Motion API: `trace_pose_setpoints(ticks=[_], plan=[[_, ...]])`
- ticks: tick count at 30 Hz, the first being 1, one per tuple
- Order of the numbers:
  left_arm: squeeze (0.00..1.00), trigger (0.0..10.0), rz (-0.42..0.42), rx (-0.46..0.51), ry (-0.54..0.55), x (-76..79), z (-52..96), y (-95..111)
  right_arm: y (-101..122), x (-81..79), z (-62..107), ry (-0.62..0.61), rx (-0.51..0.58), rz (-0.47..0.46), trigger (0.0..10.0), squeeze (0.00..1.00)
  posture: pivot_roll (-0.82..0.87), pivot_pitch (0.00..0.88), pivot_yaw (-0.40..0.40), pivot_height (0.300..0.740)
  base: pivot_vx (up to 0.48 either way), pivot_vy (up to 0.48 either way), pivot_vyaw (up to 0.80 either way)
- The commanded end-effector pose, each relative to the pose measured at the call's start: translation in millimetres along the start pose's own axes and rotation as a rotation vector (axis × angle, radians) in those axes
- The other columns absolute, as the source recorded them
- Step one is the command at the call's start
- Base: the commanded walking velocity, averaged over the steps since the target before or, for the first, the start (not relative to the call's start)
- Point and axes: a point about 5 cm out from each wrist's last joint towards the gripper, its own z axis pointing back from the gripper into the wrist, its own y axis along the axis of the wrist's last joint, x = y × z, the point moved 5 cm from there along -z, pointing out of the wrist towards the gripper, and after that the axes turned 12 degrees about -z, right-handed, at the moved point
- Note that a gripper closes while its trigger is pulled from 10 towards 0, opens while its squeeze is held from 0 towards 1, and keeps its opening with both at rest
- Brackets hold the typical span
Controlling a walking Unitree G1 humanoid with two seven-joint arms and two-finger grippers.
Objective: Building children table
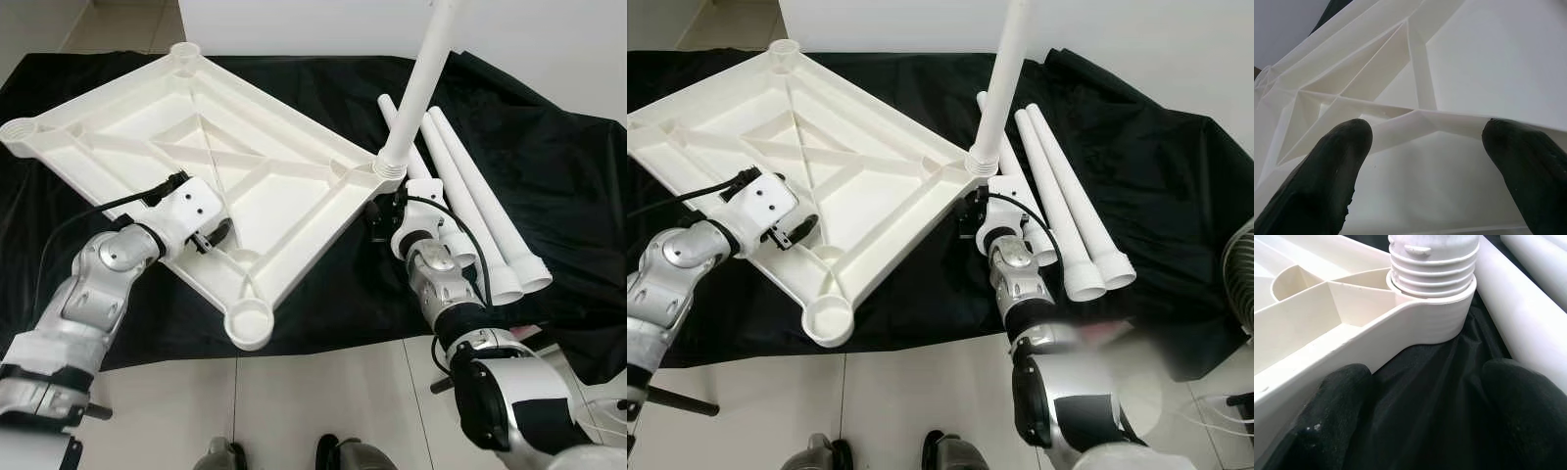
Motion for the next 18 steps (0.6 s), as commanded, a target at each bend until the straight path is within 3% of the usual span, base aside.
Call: trace_pose_setpoints(ticks=[1,11,14,16,18], plan=[[0.0,10.0,0.008,0.109,-0.353,60.7,-3.7,21.5,2.3,-30.9,-3.9,0.118,0.005,-0.007,10.0,0.0,0.02,0.164,-0.055,0.74,0.0,0.0,0.0],[0.0,10.0,0.013,0.125,-0.319,59.7,-15.0,33.7,8.3,-61.9,-8.2,0.202,0.023,-0.034,10.0,0.0,0.01,0.158,-0.045,0.74,0.0,0.0,0.0],[0.0,10.0,0.016,0.106,-0.284,52.8,-16.3,31.2,8.2,-72.5,-8.1,0.236,0.024,-0.045,10.0,0.0,0.01,0.157,-0.044,0.74,0.0,0.0,0.0],[0.0,10.0,0.016,0.101,-0.277,51.6,-16.3,30.5,8.2,-73.9,-8.0,0.24,0.025,-0.043,10.0,0.0,0.01,0.157,-0.044,0.74,0.0,0.0,0.0],[0.0,10.0,0.015,0.075,-0.23,40.7,-17.0,24.3,9.8,-73.1,-7.3,0.24,0.045,-0.056,10.0,0.0,0.01,0.156,-0.047,0.74,0.0,0.0,0.0]])
